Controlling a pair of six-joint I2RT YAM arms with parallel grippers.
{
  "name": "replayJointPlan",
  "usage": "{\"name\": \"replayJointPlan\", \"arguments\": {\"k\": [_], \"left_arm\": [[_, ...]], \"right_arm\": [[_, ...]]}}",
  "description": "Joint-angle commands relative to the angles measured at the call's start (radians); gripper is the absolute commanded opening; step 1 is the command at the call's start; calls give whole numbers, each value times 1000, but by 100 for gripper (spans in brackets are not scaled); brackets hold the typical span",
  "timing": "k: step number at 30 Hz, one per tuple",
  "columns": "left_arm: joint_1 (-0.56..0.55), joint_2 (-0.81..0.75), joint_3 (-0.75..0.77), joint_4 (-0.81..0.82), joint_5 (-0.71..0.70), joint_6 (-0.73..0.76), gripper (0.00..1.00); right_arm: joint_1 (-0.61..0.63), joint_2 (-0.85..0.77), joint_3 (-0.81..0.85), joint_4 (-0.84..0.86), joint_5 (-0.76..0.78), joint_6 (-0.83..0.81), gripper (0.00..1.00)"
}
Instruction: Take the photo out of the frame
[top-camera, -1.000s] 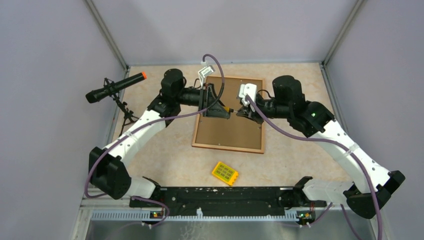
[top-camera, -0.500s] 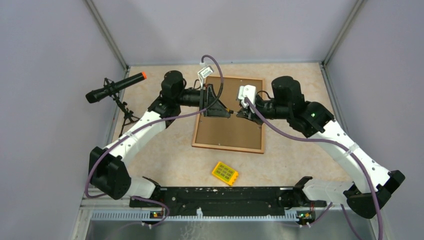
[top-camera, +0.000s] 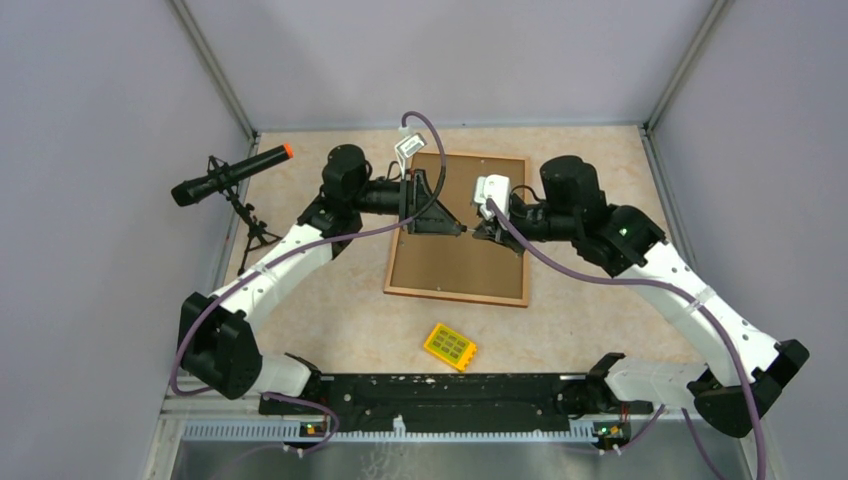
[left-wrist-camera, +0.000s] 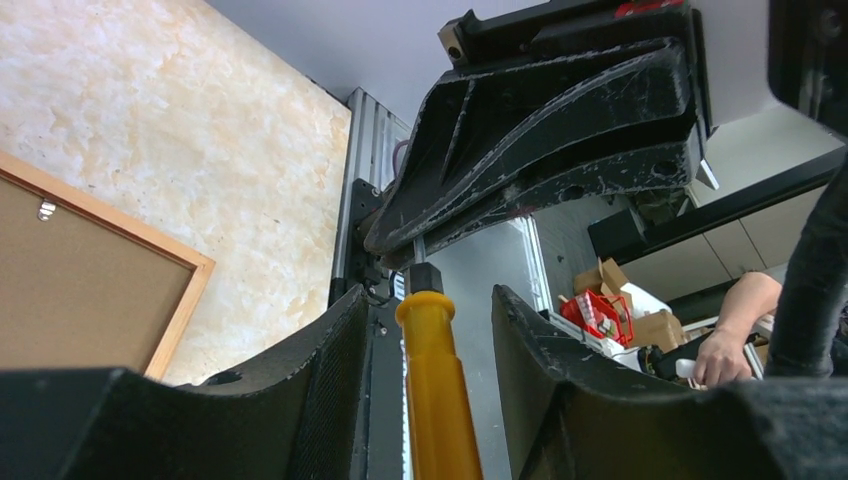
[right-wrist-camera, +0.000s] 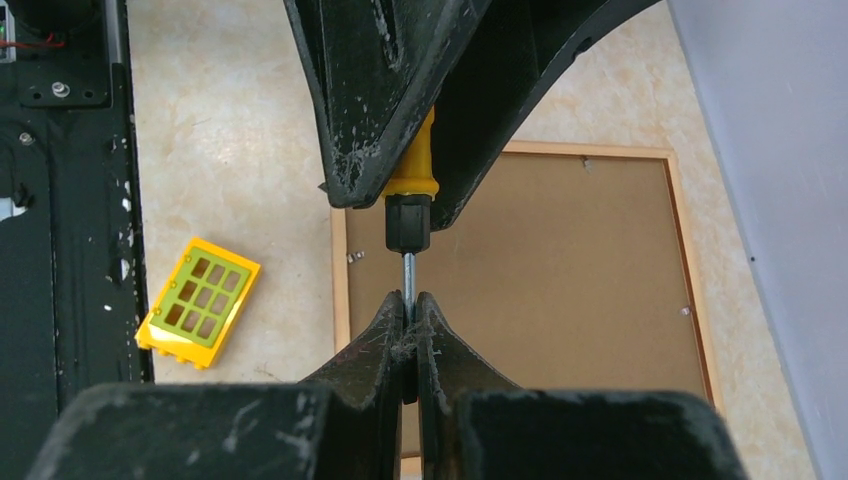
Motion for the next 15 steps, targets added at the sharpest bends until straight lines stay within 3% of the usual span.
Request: {"name": "replayJointPlan", "arguments": {"k": [1, 9, 15], "left_arm": [[-1, -33, -6, 77, 1, -18, 54], [-4, -30, -6, 80, 2, -15, 45], [-13, -29, -13, 45, -8, 12, 53]], "right_arm": [[15, -22, -12, 20, -7, -10, 0], [15, -17, -15, 35, 14, 9, 0], [14, 0, 2, 48, 28, 27, 0]]}}
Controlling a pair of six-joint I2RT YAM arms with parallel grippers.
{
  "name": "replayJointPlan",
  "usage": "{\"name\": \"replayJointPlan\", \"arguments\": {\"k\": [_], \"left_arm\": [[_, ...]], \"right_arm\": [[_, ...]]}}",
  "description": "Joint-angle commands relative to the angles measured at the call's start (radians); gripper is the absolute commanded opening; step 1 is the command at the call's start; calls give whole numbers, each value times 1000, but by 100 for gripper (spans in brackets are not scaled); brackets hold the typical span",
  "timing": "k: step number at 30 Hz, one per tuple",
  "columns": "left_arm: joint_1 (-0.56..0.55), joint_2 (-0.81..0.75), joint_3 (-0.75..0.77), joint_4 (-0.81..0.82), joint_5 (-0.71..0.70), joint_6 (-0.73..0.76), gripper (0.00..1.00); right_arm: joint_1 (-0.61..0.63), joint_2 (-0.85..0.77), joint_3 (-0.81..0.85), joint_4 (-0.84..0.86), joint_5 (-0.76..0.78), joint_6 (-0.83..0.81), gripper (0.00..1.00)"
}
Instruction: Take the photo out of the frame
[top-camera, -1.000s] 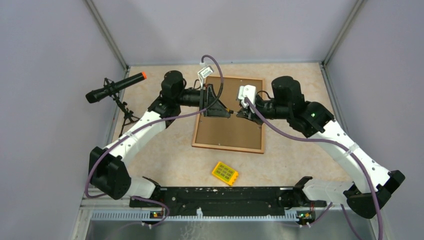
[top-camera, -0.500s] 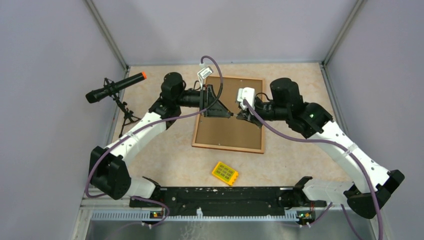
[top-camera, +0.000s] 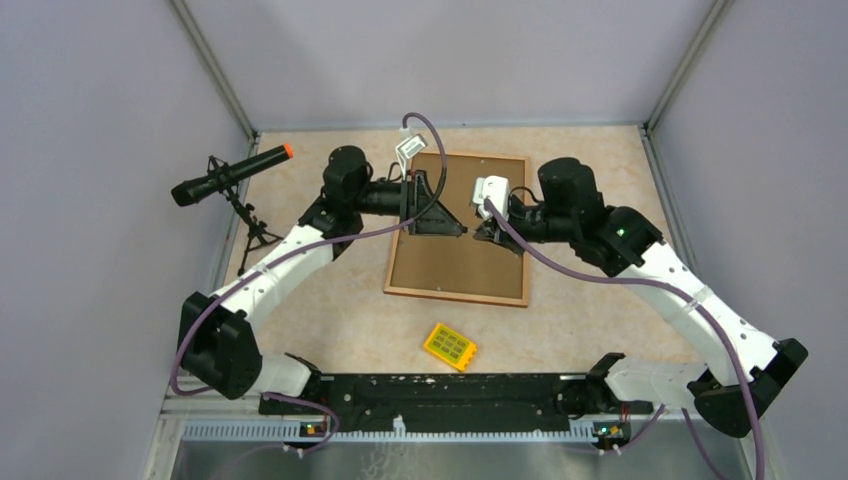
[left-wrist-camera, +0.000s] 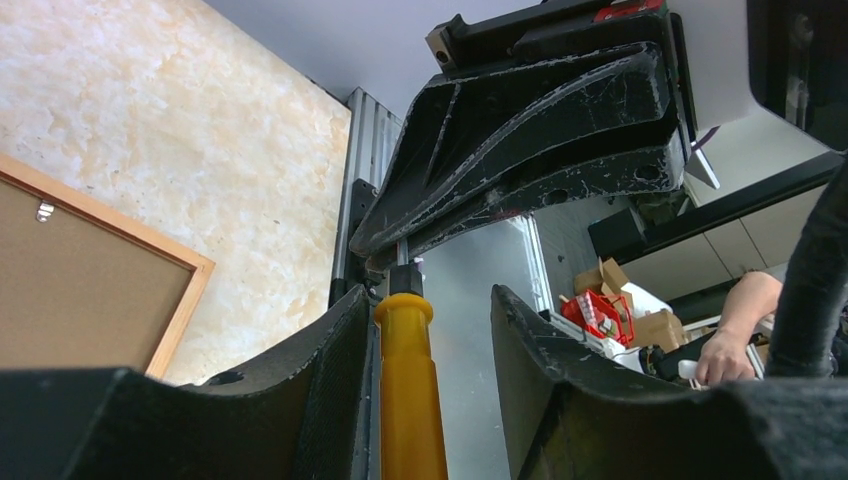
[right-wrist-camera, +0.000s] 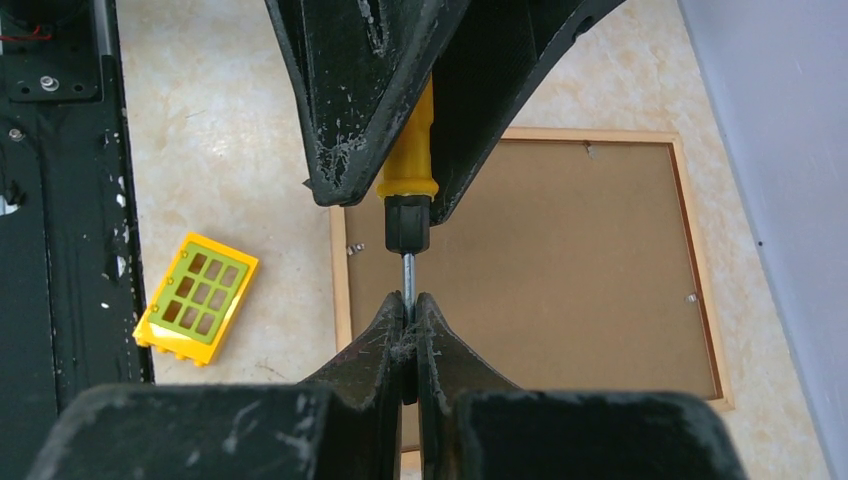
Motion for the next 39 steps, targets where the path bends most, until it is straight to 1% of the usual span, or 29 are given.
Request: {"name": "replayJointPlan", "arguments": {"k": [1, 4, 6, 9, 13, 14, 15, 16, 17, 18, 19, 20, 23, 24, 26, 28, 32, 36, 38, 39], "left_arm": [[-8, -30, -7, 18, -7, 26, 54], [-9, -35, -5, -4, -11, 53, 54], [-9, -37, -4, -17, -16, 63, 51], [-10, -36, -2, -23, -17, 68, 41], [-10, -35, -2, -20, -13, 70, 20], [-9, -35, -2, -21, -14, 74, 14], [-8, -36, -4, -22, -16, 79, 8], [-4, -37, -4, -29, -19, 88, 1], [1, -37, -2, -46, -28, 103, 0], [9, -37, 13, -78, -33, 132, 0], [18, -37, 37, -134, -44, 177, 0], [28, -32, 71, -226, -60, 250, 0], [42, -22, 184, -543, -171, 522, 0], [43, -20, 203, -612, -214, 611, 0], [42, -19, 226, -733, -289, 738, 0], [41, -22, 231, -804, -356, 861, 0], [37, -2, 247, -934, -521, 1043, 0], [25, 29, 252, -1001, -679, 1144, 0], [16, 45, 255, -1020, -733, 1177, 0], [11, 49, 254, -1029, -743, 1195, 0]], "right_arm": [[14, 0, 25, 40, 12, 16, 0], [13, 0, 24, 36, 12, 14, 0], [14, -1, 23, 32, 7, 12, 0], [13, -2, 22, 29, -3, 11, 0], [14, 0, 24, 30, -10, 12, 0], [14, 1, 26, 32, -9, 19, 5], [14, 0, 26, 34, -9, 29, 18], [12, 1, 26, 36, -7, 39, 36], [7, 2, 27, 39, -1, 56, 53], [-7, 2, 27, 41, 4, 80, 64], [-32, 6, 31, 36, -9, 104, 69], [-65, 15, 36, 16, -35, 120, 72], [-171, 67, 59, -76, -83, 136, 76], [-211, 82, 57, -82, -83, 145, 76], [-282, 108, 35, -52, -78, 197, 78], [-346, 130, -7, 3, -60, 266, 79], [-456, 171, -111, 120, -43, 374, 79], [-478, 194, -193, 248, 81, 454, 79], [-483, 220, -215, 281, 151, 490, 80], [-489, 235, -226, 295, 159, 503, 80]]}}
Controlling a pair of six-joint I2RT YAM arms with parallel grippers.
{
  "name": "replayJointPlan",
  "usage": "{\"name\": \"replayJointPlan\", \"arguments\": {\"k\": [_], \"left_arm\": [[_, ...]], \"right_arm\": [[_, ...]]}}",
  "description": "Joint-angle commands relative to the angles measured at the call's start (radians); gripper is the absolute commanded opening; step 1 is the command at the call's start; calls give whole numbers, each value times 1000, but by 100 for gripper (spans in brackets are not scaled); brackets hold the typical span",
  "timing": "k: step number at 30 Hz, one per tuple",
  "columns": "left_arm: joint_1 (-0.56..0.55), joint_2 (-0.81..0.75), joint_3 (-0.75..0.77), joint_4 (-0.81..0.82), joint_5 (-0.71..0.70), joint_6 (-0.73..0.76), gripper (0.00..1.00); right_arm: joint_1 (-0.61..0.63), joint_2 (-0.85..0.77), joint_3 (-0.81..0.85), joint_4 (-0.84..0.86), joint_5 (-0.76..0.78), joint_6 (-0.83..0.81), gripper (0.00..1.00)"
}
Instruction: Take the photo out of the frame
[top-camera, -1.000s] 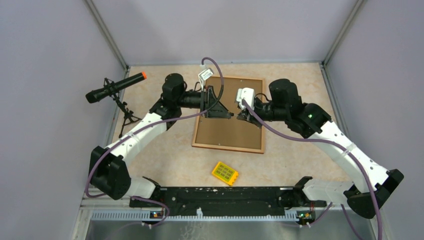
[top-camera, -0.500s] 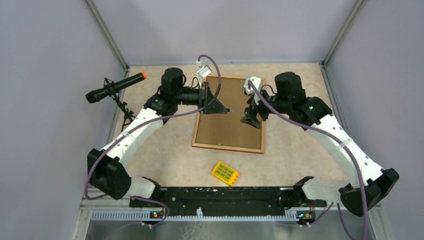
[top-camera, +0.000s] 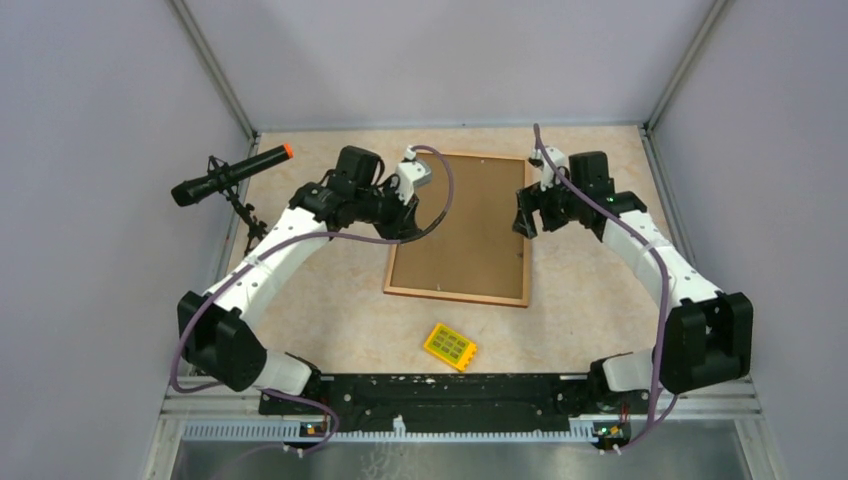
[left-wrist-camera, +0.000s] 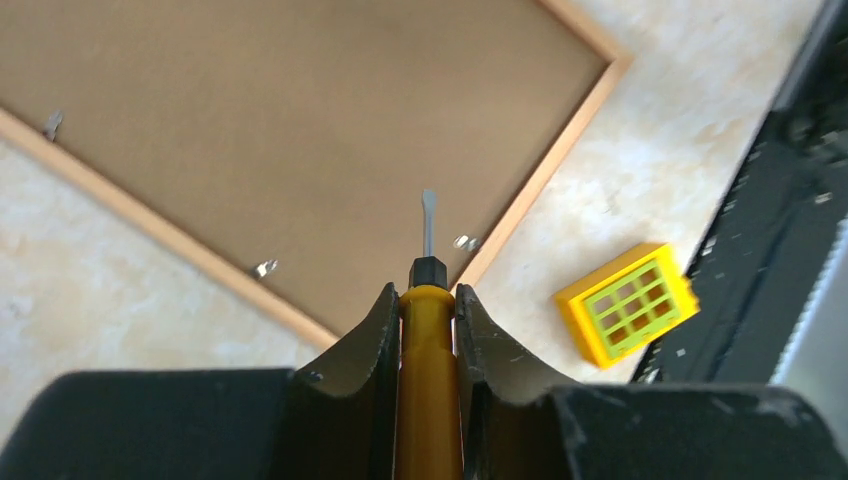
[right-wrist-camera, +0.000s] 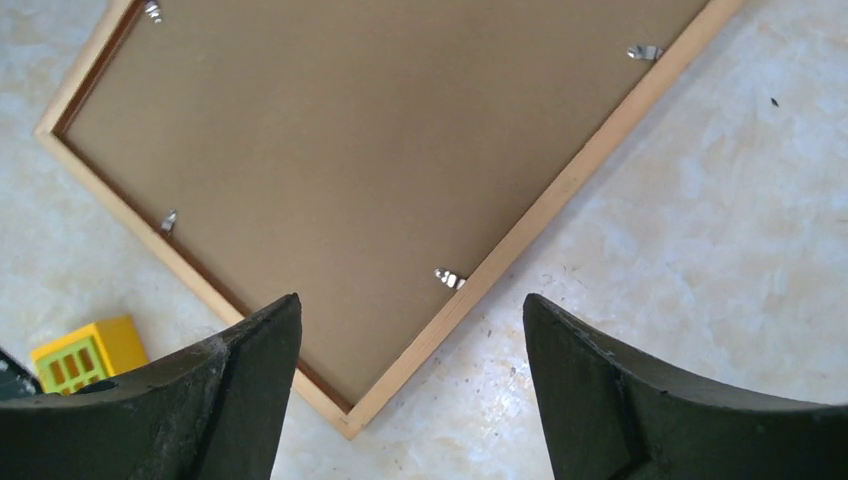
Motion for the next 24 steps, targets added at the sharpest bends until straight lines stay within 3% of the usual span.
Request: {"name": "replayJointPlan", "arguments": {"k": [1, 6, 13, 17, 24], "left_arm": [[-23, 24, 37, -90, -161, 170, 0], [-54, 42, 24, -61, -155, 190, 0], [-197, 135, 11, -21, -372, 240, 0], [-234, 167, 38, 5, -295, 246, 0], [-299, 229, 36, 186, -177, 226, 0]], "right_arm": [[-15, 43, -37, 166, 121, 123, 80], [-20, 102, -89, 240, 190, 161, 80], [-41, 180, -131, 320, 151, 224, 78], [-47, 240, -145, 363, 127, 229, 72], [-50, 318, -131, 413, 74, 257, 62]]}}
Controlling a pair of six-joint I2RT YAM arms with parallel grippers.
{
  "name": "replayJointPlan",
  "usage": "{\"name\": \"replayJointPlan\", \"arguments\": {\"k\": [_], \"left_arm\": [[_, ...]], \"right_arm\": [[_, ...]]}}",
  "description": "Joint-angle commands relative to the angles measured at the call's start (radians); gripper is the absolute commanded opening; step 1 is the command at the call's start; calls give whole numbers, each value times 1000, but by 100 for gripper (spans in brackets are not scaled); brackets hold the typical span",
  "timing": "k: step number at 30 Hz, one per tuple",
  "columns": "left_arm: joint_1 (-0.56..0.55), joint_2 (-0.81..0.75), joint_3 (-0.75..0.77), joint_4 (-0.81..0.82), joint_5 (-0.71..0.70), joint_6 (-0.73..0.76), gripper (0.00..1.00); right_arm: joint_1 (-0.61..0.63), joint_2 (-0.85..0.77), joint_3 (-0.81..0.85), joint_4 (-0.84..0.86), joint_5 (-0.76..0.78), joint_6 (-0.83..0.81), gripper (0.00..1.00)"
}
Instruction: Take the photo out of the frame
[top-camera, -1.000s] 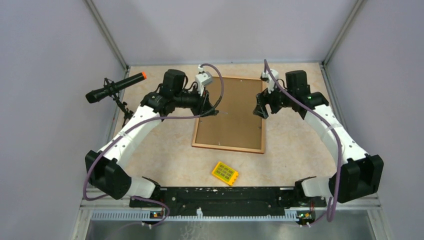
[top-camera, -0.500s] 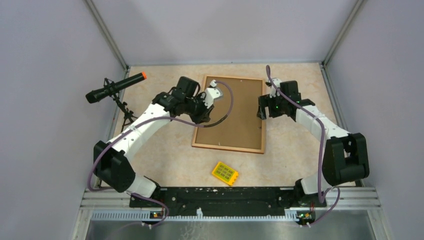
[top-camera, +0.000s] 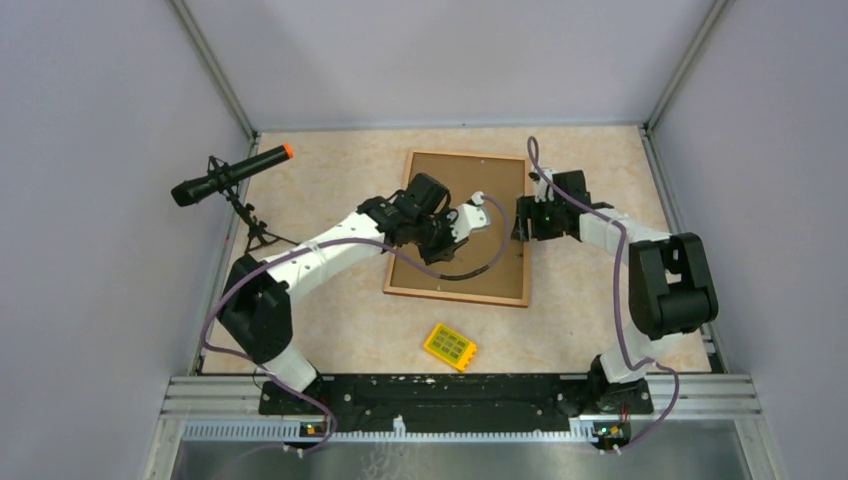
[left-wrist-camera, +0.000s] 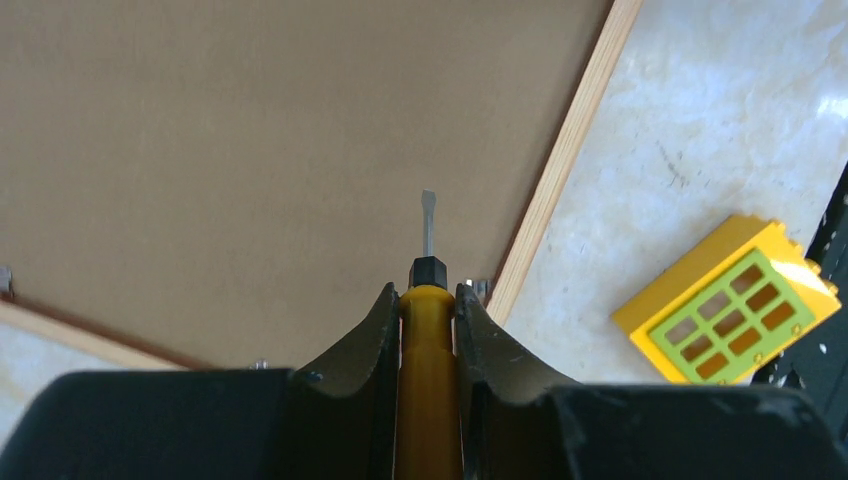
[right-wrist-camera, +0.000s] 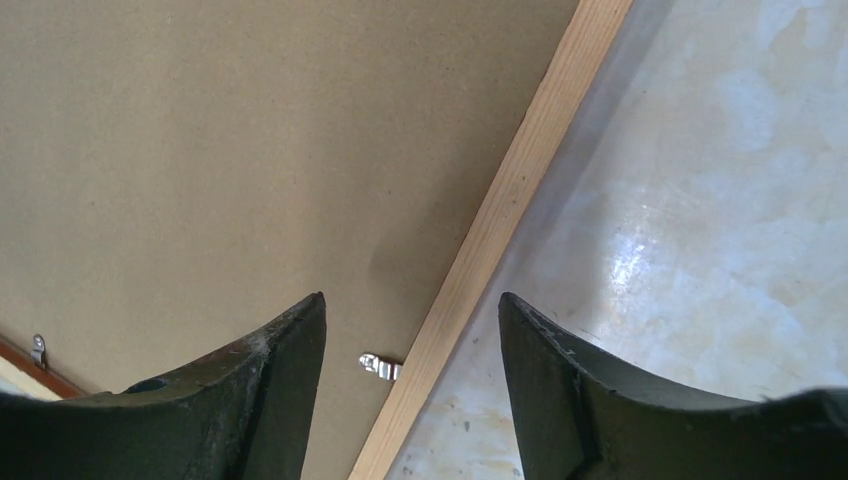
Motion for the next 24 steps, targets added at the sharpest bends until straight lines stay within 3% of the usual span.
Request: {"name": "replayJointPlan", "arguments": {"k": [1, 14, 24], "left_arm": [[-39, 39, 36, 191, 107, -10, 0], [-106, 217, 88, 415, 142, -77, 0], [-111, 291, 96, 466, 115, -74, 0]], "right_arm": [[-11, 28, 9, 79, -42, 25, 59], [-11, 80, -21, 119, -143, 49, 34], [-11, 122, -30, 119, -127, 49, 30]]}}
